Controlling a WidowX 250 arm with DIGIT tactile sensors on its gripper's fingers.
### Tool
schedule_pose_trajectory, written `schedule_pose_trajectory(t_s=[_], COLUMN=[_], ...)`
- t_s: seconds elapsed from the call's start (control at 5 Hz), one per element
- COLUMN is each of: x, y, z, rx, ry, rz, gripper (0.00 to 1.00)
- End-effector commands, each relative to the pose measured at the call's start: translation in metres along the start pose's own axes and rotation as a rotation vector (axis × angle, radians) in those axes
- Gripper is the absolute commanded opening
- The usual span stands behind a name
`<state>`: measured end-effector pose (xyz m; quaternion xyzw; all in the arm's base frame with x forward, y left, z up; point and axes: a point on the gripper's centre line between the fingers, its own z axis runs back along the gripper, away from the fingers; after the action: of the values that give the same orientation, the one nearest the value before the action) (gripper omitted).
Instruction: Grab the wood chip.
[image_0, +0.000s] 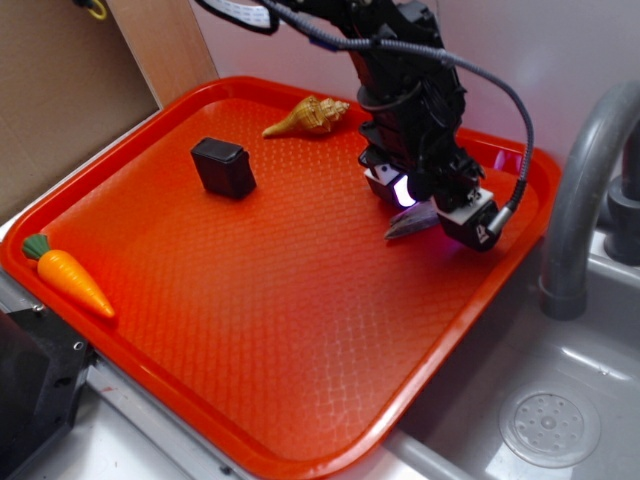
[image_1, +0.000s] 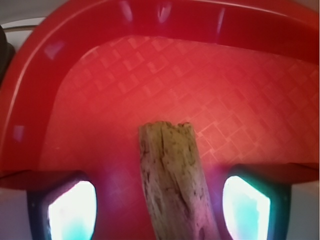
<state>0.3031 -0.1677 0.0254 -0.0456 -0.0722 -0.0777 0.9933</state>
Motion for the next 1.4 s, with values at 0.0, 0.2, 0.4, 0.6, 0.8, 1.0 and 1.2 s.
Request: schedule_pose_trajectory(t_s=[0.0,0.2,0.4,0.6,0.8,1.0,1.2], x=[-0.011,-0.012,-0.012,-0.016,-0.026,-0.044,-0.063], y=[-0.022,-0.021,-0.021,-0.026,-0.011,0.003,0.028], z=[0.002,-0.001,0.009,0.054,0.108,0.162,0.214], rx=[0.085,0.100,0.222,0.243,0.196,0.164,0.065], ry=[-0.003,0.009,-0.004,-0.017,-0.060,-0.094,-0.127], rz=[0.020,0.040,0.101,0.176,0.227,0.294,0.356], gripper=[0.13,0.00,0.00,0.00,0.00,0.00,0.00])
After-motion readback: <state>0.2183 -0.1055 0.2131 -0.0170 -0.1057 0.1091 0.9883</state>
